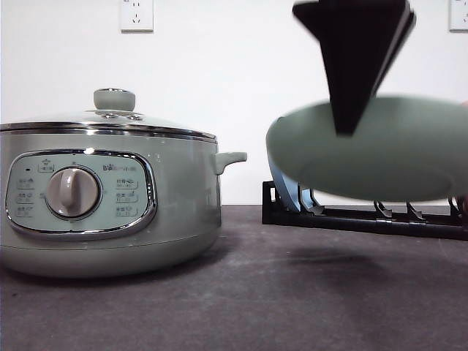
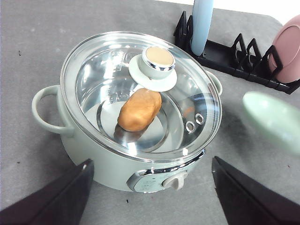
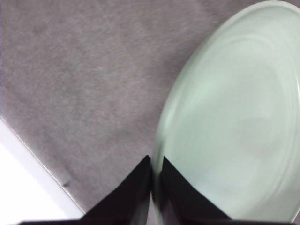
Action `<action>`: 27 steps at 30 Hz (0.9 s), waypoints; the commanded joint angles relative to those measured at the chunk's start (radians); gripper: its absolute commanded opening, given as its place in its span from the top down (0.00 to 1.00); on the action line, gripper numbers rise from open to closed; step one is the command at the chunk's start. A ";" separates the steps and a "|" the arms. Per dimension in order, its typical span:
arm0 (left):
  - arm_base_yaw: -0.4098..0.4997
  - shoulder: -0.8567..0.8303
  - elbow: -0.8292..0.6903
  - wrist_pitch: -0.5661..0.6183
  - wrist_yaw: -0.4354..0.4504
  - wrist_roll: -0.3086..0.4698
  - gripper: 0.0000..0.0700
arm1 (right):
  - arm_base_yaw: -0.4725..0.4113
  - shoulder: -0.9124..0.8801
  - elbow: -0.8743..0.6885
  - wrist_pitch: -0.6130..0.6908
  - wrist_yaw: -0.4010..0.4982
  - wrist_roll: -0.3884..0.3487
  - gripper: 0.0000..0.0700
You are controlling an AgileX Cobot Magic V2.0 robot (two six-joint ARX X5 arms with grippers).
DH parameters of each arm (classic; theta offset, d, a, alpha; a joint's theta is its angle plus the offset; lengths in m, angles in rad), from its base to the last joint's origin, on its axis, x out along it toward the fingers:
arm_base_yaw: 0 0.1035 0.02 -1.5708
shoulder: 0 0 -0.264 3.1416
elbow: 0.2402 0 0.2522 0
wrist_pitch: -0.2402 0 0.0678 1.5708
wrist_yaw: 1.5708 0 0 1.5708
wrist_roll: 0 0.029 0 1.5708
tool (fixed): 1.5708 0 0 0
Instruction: Transfer potato from steamer to green plate
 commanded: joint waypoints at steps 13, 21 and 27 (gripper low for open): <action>0.000 0.005 0.018 0.011 0.006 0.008 0.26 | 0.108 0.143 -0.141 0.165 0.083 0.047 0.99; 0.000 0.005 0.018 0.012 0.006 0.008 0.26 | 0.118 0.188 -0.197 0.250 0.074 0.068 0.99; 0.000 0.005 0.018 0.010 0.006 0.008 0.26 | 0.117 0.188 -0.216 0.304 0.021 0.082 0.72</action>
